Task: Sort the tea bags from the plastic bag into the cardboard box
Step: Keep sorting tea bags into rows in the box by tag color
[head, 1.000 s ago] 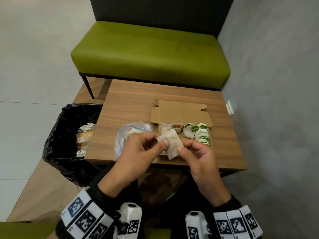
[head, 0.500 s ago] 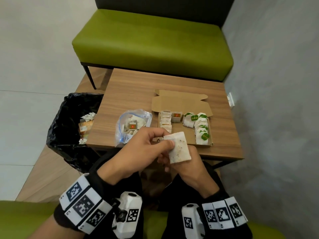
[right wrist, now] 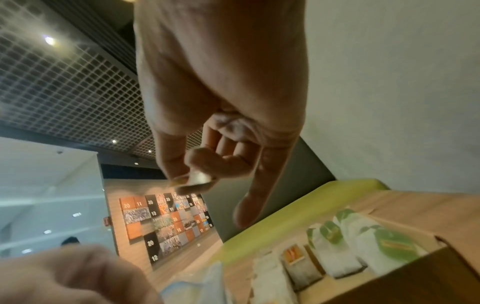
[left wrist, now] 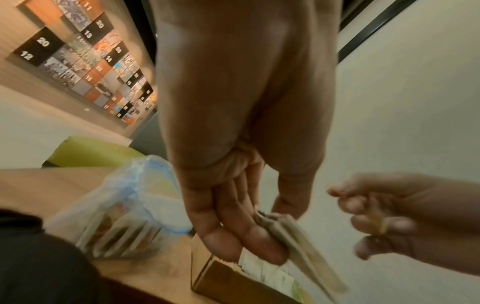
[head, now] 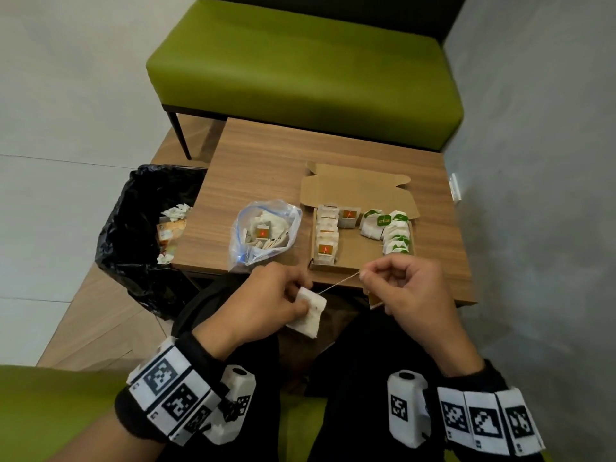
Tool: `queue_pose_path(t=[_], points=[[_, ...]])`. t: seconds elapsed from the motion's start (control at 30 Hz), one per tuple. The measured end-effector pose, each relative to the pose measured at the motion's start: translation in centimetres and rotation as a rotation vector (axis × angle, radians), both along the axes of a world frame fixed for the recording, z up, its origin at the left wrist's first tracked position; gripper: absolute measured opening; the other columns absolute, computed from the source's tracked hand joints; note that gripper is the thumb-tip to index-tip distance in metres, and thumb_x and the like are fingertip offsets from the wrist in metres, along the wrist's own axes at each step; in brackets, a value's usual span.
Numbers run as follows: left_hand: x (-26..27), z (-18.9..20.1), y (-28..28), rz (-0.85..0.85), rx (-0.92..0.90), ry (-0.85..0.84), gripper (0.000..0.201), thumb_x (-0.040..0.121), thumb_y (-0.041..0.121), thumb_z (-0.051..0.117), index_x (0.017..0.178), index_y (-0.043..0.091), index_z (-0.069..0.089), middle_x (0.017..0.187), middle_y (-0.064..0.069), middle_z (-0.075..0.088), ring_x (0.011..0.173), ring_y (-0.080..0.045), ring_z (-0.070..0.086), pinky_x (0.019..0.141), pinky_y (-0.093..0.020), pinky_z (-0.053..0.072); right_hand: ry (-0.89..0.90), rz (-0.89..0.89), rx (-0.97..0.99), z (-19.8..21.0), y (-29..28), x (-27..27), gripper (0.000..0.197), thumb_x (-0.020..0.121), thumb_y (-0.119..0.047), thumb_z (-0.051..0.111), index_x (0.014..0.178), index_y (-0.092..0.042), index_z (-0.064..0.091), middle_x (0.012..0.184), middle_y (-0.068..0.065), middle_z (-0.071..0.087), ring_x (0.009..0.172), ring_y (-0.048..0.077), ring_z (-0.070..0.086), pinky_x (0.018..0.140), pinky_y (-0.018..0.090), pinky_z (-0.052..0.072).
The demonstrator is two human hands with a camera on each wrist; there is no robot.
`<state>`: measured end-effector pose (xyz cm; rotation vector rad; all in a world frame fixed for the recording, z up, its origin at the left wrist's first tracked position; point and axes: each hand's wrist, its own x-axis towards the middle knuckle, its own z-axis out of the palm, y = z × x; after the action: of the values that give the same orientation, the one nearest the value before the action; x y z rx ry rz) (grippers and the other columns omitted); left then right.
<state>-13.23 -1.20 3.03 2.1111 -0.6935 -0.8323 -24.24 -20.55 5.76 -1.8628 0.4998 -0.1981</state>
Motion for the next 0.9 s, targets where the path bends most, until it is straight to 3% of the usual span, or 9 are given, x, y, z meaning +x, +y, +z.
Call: queue_pose_path(t=[0.07,0.17,0.33,0.43,0.5,0.63,0.73,0.83,0.9], points=[[0.2,-0.8,-0.1,0.129,-0.008,-0.023,0.007,0.085,0.015,0.069,0.089,0.019,0.073,0.078,-0.001,0.073,0.073,-0.011,0.069,0.071,-0.028,0.057,0.099,0.11,0.1,0.7,0.9,-0.4,0.003,0.084,-0.012,0.076,0.081,-0.013,0.076,0.068,0.007,0.072,0.054,0.011,0.06,0.047,0.016,0.044],[0.8,-1.7,0.0,0.347,-0.109,0.048,0.006,0.087,0.016,0.07,0.082,0.017,0.072,0.074,-0.006,0.073,0.071,-0.019,0.071,0.069,-0.036,0.059,0.264,0.268,0.176,0.3,2.6,-1.2,0.003,0.086,-0.017,0.076,0.084,-0.015,0.076,0.071,0.007,0.072,0.051,0.01,0.059,0.048,0.021,0.048],[0.9,-0.6,-0.3,0.538,-0.376,0.279,0.005,0.09,0.008,0.067,0.089,0.005,0.071,0.071,-0.007,0.072,0.061,-0.008,0.067,0.055,-0.018,0.052,0.316,0.355,0.254,-2.7,4.1,-2.3,0.016,0.088,-0.017,0.074,0.104,-0.014,0.073,0.09,0.009,0.074,0.074,0.018,0.071,0.068,0.027,0.058],[0.8,0.1,-0.5,0.567,-0.494,0.398,0.007,0.09,0.006,0.066,0.084,0.006,0.07,0.069,-0.006,0.071,0.061,-0.01,0.067,0.053,-0.02,0.052,0.248,0.303,0.268,-3.7,4.7,-2.2,0.021,0.088,-0.001,0.07,0.105,-0.012,0.074,0.096,0.007,0.076,0.087,0.02,0.074,0.079,0.027,0.059],[0.8,0.4,-0.4,0.559,-0.542,0.498,0.009,0.09,0.008,0.066,0.084,0.008,0.071,0.075,-0.01,0.072,0.066,-0.015,0.067,0.059,-0.026,0.055,0.194,0.24,0.233,-4.1,5.1,-1.9,0.025,0.086,0.007,0.068,0.1,-0.012,0.075,0.093,0.005,0.077,0.083,0.019,0.074,0.077,0.026,0.059],[0.6,0.4,-0.4,0.501,-0.571,0.673,0.021,0.084,0.014,0.068,0.104,0.008,0.069,0.088,-0.012,0.073,0.074,-0.018,0.067,0.073,-0.035,0.052,0.009,0.07,0.148,-4.5,5.0,-1.2,0.025,0.084,0.005,0.072,0.085,-0.019,0.076,0.086,0.002,0.076,0.068,0.02,0.072,0.067,0.03,0.057],[0.2,0.1,-0.4,0.451,-0.554,0.728,0.04,0.077,0.017,0.07,0.115,0.008,0.061,0.093,-0.016,0.074,0.079,-0.02,0.069,0.078,-0.036,0.053,-0.175,0.067,0.065,-3.9,4.8,-0.7,0.031,0.082,0.008,0.072,0.085,-0.022,0.077,0.098,-0.002,0.071,0.074,0.021,0.069,0.066,0.034,0.06],[-0.2,-0.2,-0.6,0.416,-0.569,0.757,0.046,0.077,0.015,0.069,0.12,0.006,0.055,0.098,-0.025,0.071,0.08,-0.025,0.069,0.076,-0.033,0.056,-0.276,0.056,0.045,-3.3,4.9,-0.3,0.038,0.08,0.007,0.074,0.085,-0.03,0.078,0.099,-0.007,0.068,0.082,0.018,0.069,0.069,0.027,0.058],[-0.4,-0.4,-0.8,0.4,-0.586,0.749,0.045,0.077,0.015,0.069,0.118,0.006,0.055,0.091,-0.021,0.07,0.075,-0.023,0.068,0.073,-0.031,0.055,-0.32,0.068,0.057,-3.1,5.0,-0.2,0.036,0.08,0.007,0.074,0.087,-0.028,0.078,0.096,-0.005,0.071,0.082,0.018,0.07,0.071,0.025,0.058]])
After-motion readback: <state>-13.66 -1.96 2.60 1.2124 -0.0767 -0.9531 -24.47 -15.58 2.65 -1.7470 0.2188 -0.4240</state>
